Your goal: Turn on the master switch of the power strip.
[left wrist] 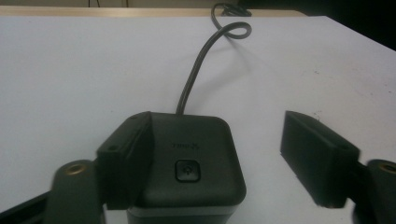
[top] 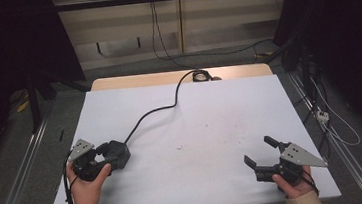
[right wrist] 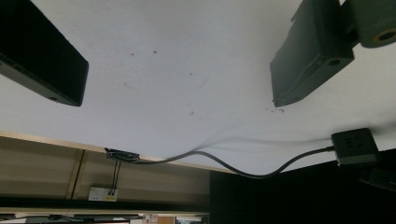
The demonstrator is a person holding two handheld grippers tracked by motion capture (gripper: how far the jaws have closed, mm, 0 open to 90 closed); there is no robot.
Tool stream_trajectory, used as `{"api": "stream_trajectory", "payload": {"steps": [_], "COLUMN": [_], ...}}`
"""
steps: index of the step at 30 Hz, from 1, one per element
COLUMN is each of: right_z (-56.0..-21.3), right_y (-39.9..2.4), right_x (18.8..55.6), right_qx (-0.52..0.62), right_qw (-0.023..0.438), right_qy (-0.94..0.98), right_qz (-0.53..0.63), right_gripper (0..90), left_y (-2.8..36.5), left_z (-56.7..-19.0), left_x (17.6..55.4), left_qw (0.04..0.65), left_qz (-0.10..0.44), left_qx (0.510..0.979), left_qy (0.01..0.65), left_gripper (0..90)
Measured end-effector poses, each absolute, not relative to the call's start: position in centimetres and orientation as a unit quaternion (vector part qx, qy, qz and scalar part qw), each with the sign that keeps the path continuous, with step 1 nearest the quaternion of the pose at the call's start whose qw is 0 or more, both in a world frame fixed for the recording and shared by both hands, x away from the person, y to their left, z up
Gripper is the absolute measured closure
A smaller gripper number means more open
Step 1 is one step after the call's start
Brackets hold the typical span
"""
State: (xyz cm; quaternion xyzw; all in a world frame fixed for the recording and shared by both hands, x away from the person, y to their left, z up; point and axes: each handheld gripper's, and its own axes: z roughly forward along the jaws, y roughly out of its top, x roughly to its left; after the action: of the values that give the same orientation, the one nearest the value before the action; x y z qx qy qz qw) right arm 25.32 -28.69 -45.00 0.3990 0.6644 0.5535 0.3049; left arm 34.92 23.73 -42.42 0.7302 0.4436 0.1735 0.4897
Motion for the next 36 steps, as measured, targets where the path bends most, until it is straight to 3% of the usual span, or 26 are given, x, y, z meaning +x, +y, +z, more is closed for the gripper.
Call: {"api": "stream_trajectory", "payload": {"steps": [9, 36], "right_z": [-45.0, -44.9], "right_y": [-28.8, -28.7], "right_x": [25.2, 25.1], "right_qx": [0.399, 0.397], "right_qw": [0.305, 0.306], "right_qy": [0.664, 0.665], "right_qz": [0.553, 0.554], "right_gripper": [3.8, 3.8], "left_y": [23.7, 24.7], "left_z": [-42.4, -42.6], "left_x": [34.7, 33.0], "left_qw": [0.497, 0.508], "left_qz": [0.177, 0.176], "left_qx": [0.729, 0.734], "left_qy": [0.436, 0.414], "left_gripper": [13.0, 5.6]}}
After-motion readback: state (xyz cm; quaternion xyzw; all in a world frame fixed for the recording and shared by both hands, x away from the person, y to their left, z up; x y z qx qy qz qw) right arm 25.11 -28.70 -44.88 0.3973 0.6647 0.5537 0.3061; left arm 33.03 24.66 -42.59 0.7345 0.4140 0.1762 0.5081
